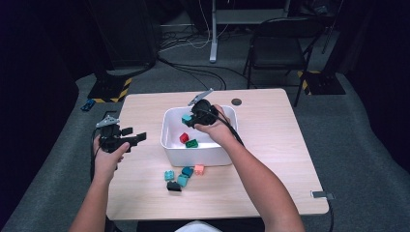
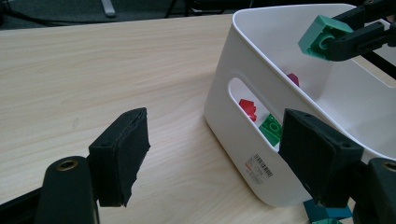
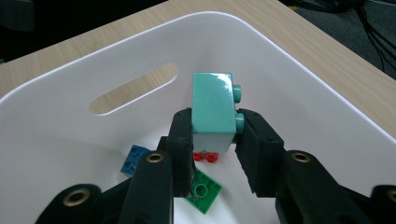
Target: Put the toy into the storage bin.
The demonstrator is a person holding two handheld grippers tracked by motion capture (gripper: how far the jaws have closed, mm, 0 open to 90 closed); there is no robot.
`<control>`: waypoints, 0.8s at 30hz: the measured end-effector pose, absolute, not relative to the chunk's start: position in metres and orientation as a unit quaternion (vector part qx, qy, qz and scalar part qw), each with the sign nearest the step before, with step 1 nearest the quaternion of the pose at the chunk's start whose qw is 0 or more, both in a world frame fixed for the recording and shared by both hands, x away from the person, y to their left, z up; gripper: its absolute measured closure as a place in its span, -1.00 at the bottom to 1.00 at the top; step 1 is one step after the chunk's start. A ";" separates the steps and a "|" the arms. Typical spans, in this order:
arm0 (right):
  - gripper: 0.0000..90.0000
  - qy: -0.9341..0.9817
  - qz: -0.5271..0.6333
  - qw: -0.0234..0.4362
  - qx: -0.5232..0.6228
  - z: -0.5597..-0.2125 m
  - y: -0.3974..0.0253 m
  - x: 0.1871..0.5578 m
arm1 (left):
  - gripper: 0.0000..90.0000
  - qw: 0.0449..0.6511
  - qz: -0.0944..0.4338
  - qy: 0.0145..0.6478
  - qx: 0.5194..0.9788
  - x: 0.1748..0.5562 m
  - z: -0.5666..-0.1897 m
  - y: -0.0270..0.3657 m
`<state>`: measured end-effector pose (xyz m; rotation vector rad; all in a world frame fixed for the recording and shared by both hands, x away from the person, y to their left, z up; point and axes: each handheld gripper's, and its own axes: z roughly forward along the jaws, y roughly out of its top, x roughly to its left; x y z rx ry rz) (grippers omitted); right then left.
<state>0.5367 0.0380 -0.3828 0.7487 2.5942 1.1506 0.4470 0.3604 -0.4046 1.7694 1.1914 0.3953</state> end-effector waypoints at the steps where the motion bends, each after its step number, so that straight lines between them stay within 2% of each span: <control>1: 0.48 0.879 0.389 0.102 0.257 -0.384 0.039 0.537 | -0.47 0.469 0.162 0.487 0.719 0.447 -0.405 0.360; 10: 0.46 0.881 0.381 0.100 0.261 -0.393 0.040 0.543 | -0.47 0.471 0.162 0.485 0.719 0.447 -0.404 0.361; 14: 0.20 0.873 0.387 0.104 0.277 -0.394 0.039 0.546 | -0.46 0.470 0.162 0.485 0.719 0.447 -0.404 0.361; 24: 0.07 0.865 0.399 0.115 0.283 -0.377 0.029 0.535 | -0.46 0.469 0.161 0.485 0.720 0.447 -0.405 0.361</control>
